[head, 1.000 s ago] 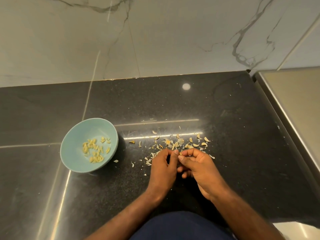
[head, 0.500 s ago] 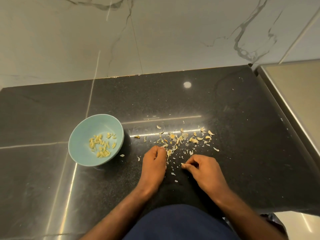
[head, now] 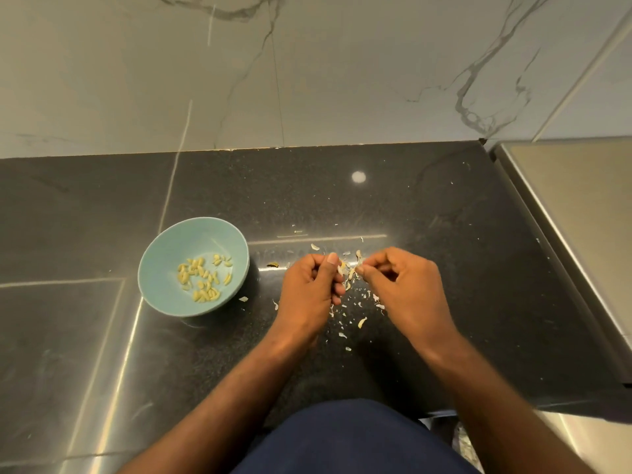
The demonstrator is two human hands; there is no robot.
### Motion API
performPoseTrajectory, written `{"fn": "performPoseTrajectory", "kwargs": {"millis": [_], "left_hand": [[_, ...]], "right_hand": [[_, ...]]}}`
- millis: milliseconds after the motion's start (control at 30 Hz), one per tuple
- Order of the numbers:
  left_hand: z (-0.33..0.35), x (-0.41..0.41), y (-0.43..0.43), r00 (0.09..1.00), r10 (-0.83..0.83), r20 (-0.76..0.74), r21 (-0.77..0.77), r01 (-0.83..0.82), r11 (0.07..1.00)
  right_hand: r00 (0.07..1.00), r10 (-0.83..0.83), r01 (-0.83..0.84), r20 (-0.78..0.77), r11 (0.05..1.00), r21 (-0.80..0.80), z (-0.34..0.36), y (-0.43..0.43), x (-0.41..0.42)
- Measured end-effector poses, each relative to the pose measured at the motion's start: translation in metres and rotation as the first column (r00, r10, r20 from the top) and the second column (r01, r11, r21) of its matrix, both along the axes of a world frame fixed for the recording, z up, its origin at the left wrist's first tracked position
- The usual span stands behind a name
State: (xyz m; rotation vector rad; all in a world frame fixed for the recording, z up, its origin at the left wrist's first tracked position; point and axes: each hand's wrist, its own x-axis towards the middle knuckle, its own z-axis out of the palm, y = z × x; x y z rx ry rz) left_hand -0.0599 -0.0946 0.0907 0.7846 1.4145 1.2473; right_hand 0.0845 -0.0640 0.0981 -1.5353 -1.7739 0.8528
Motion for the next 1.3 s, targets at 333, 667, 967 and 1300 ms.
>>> {"fn": "performPoseTrajectory", "kwargs": {"millis": [333,667,967,1300], "left_hand": [[0.018,-0.005,-0.006,0.975,0.193,-0.111,0.109,-0.181,0.977],[0.008,-0.005,-0.011,0.951,0.199,-0.238,0.071,-0.188,0.98],[0.011,0.005,-0.014,0.952,0.105,-0.289,0.183,-0.052,0.982],[0.019,0.001,-0.014,0.946,-0.004,-0.325,0.17,0.063,0.983]], "right_hand": [[0.988,0.052,-0.034,-0.144,0.992,0.124,0.022,-0.007,-0.023],[0.986,0.068,-0.086,-0.151,0.989,-0.116,0.008,-0.004,-0.013],[0.882,0.03,-0.197,-0.47,0.93,-0.311,0.009,-0.009,-0.015],[0.929,0.058,-0.123,-0.366,0.98,-0.155,0.024,-0.008,-0.008]]}}
